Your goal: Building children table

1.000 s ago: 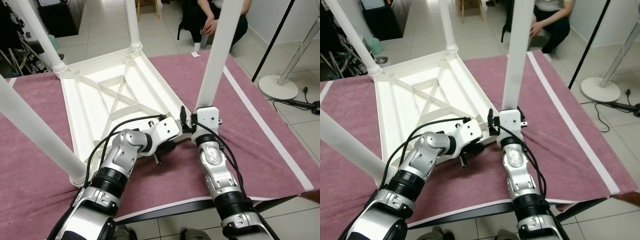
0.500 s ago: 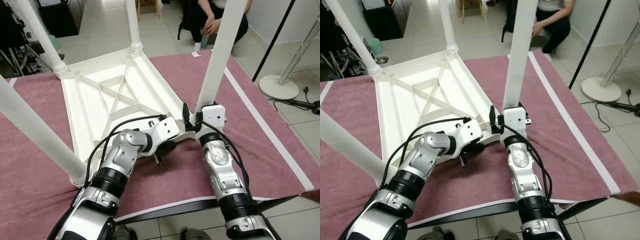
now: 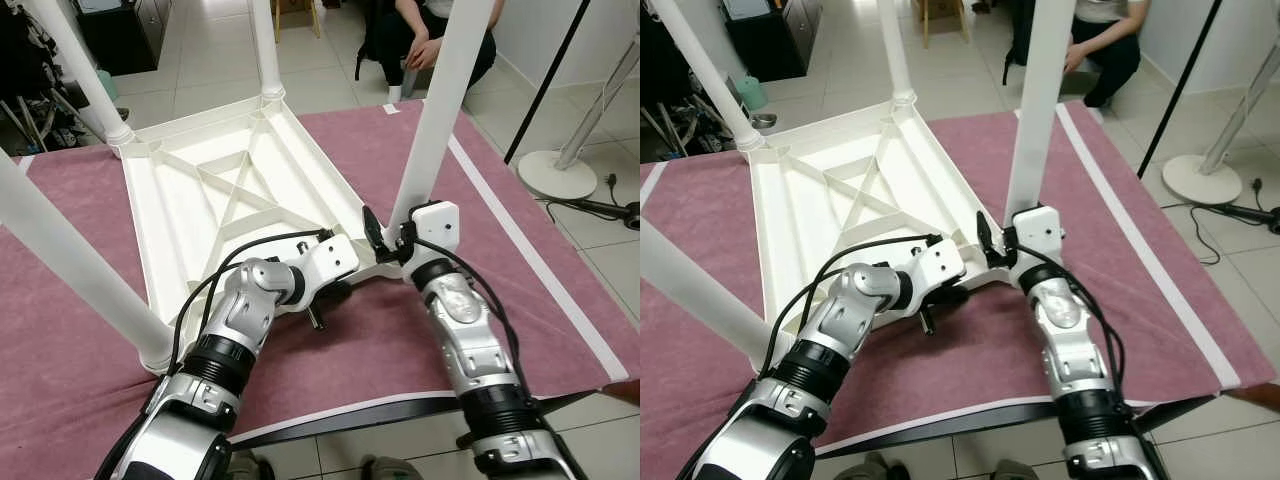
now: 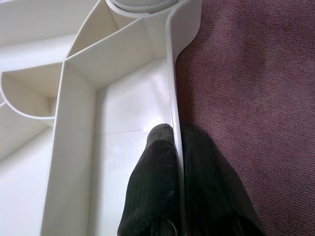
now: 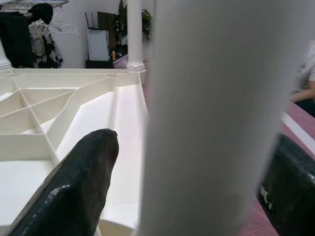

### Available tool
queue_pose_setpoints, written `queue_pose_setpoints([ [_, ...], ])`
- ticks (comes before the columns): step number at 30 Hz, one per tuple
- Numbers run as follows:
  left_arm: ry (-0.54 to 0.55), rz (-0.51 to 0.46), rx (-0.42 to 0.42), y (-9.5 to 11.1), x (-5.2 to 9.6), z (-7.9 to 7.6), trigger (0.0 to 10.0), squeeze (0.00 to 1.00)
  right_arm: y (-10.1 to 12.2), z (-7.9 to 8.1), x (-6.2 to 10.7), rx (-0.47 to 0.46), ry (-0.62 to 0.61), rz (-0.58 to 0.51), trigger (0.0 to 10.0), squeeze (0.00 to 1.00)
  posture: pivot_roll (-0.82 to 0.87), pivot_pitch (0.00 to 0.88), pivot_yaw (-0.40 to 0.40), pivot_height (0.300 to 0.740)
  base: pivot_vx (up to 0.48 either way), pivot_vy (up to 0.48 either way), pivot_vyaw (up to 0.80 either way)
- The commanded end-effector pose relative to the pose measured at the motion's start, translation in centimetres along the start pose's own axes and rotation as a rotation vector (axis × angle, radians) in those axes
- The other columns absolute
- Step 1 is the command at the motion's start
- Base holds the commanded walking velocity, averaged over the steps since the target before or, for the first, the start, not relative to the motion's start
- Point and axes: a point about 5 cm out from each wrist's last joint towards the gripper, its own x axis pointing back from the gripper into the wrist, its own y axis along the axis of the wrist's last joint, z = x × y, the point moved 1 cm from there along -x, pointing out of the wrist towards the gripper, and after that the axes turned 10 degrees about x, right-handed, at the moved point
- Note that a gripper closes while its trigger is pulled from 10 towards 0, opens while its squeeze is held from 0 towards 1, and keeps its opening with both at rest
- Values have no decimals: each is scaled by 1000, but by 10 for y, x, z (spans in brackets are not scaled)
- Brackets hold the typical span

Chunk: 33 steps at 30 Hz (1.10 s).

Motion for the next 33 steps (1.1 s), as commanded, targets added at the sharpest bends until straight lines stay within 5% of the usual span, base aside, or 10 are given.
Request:
queue_pose_setpoints([
  [1, 396, 8, 17, -17, 8, 27, 10000, 0, -1, 0, 2, -23, 21, 8, 10000, 0, -39, 0, 132, 740, 0, 0, 0],
  [33, 404, 14, 18, -19, 10, 27, 10000, 0, 7, -14, -8, -91, 351, -2, 10000, 0, -20, 0, 123, 740, 0, 0, 0],
])
